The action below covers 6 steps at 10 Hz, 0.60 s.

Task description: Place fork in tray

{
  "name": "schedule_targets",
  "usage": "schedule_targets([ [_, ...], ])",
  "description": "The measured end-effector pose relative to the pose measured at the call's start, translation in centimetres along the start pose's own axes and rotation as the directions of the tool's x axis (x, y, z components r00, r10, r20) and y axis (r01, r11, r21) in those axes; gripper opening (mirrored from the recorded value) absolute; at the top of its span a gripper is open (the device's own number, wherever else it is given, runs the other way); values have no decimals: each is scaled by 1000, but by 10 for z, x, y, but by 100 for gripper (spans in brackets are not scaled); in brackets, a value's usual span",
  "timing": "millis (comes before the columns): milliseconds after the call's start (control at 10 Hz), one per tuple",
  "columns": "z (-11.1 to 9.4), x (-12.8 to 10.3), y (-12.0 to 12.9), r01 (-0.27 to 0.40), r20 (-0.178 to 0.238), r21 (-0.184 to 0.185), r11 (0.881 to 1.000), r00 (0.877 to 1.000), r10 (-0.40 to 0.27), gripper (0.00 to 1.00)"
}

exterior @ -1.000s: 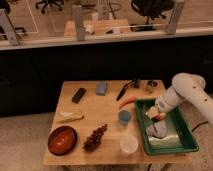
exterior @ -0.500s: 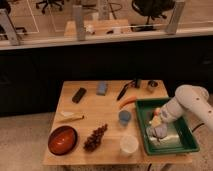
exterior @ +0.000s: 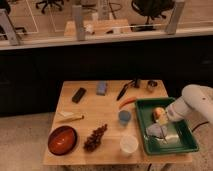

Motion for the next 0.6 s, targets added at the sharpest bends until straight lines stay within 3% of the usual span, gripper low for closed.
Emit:
schedule_targets([
  [500, 3, 9, 30, 44, 4, -9, 999, 999, -44, 1],
  [600, 3, 9, 39, 42, 7, -10, 999, 999, -42, 10],
])
